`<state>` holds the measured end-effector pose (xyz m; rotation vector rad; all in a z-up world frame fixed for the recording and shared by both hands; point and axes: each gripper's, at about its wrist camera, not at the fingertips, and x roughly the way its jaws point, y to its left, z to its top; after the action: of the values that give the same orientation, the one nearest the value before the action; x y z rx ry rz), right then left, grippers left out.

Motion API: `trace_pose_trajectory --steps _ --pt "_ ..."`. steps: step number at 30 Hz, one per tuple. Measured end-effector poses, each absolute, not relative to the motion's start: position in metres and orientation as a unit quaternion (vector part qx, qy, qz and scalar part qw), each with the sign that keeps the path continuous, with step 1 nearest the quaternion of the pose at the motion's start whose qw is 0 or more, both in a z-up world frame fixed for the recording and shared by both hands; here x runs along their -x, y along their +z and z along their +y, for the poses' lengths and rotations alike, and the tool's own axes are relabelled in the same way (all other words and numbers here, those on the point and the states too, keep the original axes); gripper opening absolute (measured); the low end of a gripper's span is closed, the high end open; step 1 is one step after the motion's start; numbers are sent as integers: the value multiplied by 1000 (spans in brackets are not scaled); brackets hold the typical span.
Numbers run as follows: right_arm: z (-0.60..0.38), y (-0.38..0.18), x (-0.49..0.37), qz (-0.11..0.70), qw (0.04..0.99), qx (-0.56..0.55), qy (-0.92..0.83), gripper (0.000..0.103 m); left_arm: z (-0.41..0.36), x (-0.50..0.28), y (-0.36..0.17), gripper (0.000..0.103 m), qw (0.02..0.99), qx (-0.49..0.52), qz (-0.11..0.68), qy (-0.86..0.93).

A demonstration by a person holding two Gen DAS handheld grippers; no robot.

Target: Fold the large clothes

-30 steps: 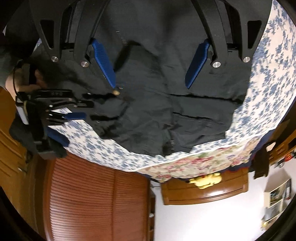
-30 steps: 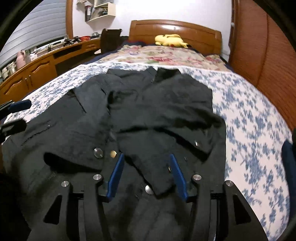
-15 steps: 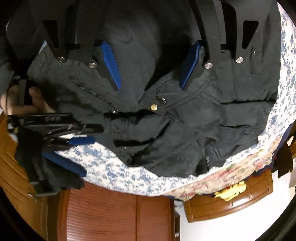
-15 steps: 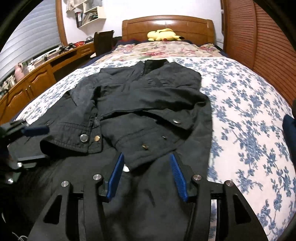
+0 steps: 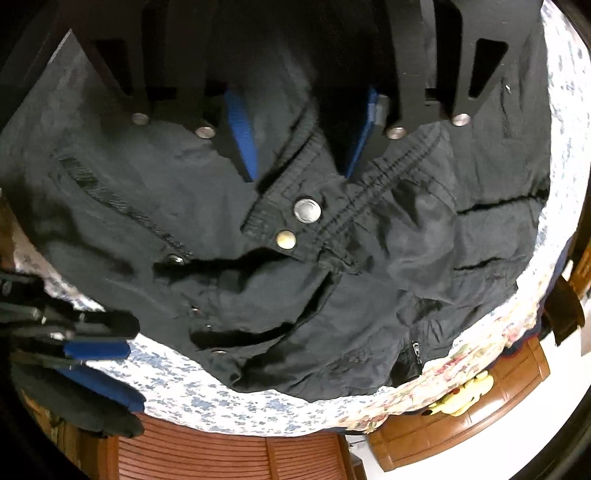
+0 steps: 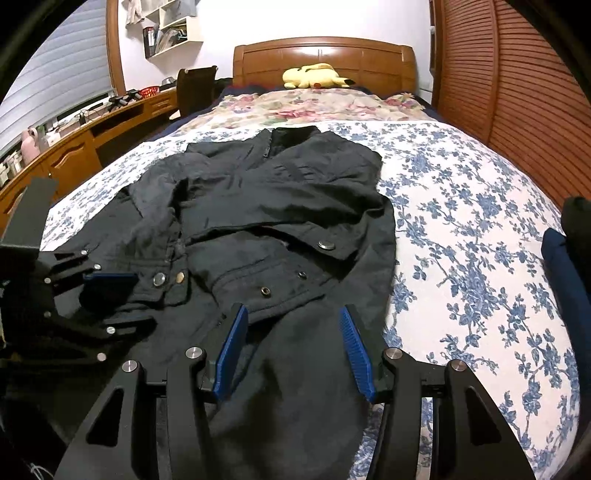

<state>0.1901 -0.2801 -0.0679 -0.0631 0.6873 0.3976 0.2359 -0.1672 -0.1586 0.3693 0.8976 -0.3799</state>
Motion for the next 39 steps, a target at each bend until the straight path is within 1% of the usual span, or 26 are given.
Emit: trace_pose_trajectory --steps 2,3,4,5,6,7,12,14,16,18,21,23,26,27,28,29,31,33,36,38,39 --pt "-275 -64 -192 331 923 31 196 54 -166 -241 -161 38 866 -177 431 -184" --pt "-271 -60 -192 326 924 35 198 54 -164 -242 -161 32 865 -177 431 -187" --pt "-269 -57 -192 320 925 37 201 54 -163 -243 -161 24 866 -178 430 -185" --pt "-268 -55 -191 314 927 37 204 54 -161 -243 -159 20 867 -175 429 -184" --pt "-267 -53 -190 308 928 33 206 54 -158 -243 -158 15 868 -169 428 -187" --pt "-268 -52 -191 306 929 27 206 54 -154 -242 -154 12 870 -162 425 -189" --pt "-267 -60 -199 306 929 6 207 54 -127 -232 -123 10 896 -123 383 -187" --pt "-264 -68 -205 318 927 15 198 54 -108 -227 -104 10 911 -101 357 -177" --pt "-261 -67 -206 309 929 17 205 54 -84 -226 -86 10 926 -81 333 -159" --pt "-257 -69 -211 323 926 31 193 54 -62 -231 -78 10 932 -68 326 -145" --pt "-252 -65 -216 313 927 34 202 54 -28 -241 -77 10 935 -49 328 -124" --pt "-248 -66 -225 324 924 40 201 54 -9 -245 -80 10 935 -35 334 -119" --pt "-233 -66 -242 332 915 74 216 54 12 -250 -87 10 932 -26 342 -117" --pt "-227 -64 -250 335 911 88 223 54 18 -252 -90 11 930 -27 347 -118" --pt "-223 -62 -257 335 908 98 233 54 22 -253 -93 15 929 -32 350 -116" --pt "-218 -61 -265 336 904 112 240 54 24 -254 -95 17 929 -35 351 -111" --pt "-208 -59 -285 339 898 132 248 54 35 -256 -97 29 928 -33 354 -110" --pt "-196 -58 -308 344 892 135 259 54 44 -257 -96 36 927 -25 356 -116" --pt "-179 -65 -338 364 878 124 283 54 52 -256 -96 39 922 -25 369 -113" --pt "-168 -74 -345 380 866 124 299 54 54 -250 -95 46 922 -28 370 -110" --pt "-164 -80 -345 388 859 127 308 54 55 -242 -93 52 923 -29 366 -111"
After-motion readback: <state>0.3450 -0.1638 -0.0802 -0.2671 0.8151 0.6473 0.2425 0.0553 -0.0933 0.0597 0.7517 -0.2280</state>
